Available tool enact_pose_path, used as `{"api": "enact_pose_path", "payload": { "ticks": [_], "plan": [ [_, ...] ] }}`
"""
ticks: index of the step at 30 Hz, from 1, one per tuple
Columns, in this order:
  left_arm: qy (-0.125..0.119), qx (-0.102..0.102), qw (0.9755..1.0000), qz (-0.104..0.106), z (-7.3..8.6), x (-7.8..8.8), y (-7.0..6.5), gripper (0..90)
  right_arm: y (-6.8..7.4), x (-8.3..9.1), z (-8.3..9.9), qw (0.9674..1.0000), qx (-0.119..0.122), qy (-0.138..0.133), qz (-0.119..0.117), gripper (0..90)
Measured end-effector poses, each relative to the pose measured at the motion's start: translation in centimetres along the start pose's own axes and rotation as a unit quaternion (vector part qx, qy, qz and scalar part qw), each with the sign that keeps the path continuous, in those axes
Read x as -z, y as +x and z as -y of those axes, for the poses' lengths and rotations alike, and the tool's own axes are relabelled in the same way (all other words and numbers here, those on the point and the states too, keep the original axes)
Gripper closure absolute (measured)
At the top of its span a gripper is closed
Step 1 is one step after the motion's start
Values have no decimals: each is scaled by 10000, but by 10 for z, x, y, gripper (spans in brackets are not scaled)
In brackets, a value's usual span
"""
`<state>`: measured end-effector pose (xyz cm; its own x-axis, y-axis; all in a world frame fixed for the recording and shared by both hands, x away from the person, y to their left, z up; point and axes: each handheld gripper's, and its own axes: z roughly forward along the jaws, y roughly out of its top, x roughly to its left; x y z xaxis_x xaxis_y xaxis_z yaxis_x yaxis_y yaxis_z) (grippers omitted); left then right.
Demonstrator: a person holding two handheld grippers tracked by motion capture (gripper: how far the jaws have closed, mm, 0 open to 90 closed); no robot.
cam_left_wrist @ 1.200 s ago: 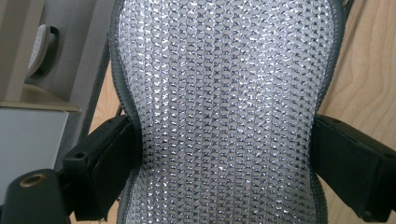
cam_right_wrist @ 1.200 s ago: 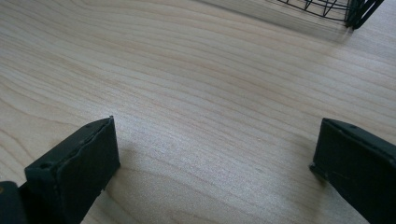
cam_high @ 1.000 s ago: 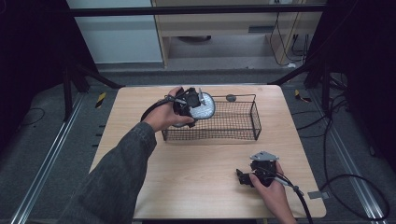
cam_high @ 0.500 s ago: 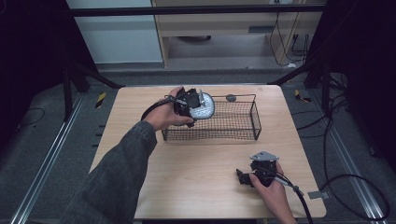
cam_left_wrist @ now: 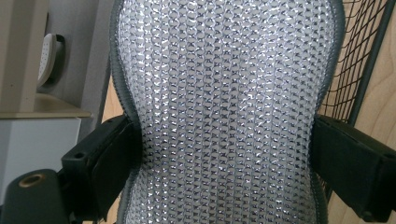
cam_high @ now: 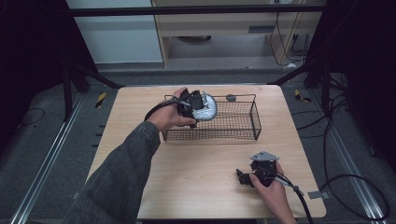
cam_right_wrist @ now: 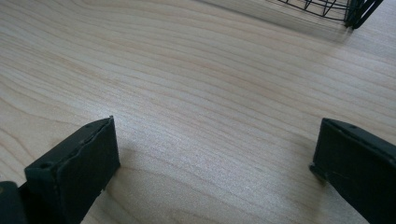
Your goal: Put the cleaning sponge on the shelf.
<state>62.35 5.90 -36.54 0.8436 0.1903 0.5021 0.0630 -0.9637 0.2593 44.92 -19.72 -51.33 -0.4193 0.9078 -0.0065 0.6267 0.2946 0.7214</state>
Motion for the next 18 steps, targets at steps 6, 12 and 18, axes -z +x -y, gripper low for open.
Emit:
{"api": "enact_pose_path", "payload": {
  "ticks": [6,12,18],
  "plan": [
    [80,-23,10000,10,4,-8,1,87,0,1,1,10000,-24,4,1,5],
    [64,-58,9999,52,3,-12,2,86,0,1,1,10000,-25,4,2,5],
    [102,-15,9999,102,4,-18,3,85,-1,1,1,10000,-1,-2,1,5]
  ]
}}
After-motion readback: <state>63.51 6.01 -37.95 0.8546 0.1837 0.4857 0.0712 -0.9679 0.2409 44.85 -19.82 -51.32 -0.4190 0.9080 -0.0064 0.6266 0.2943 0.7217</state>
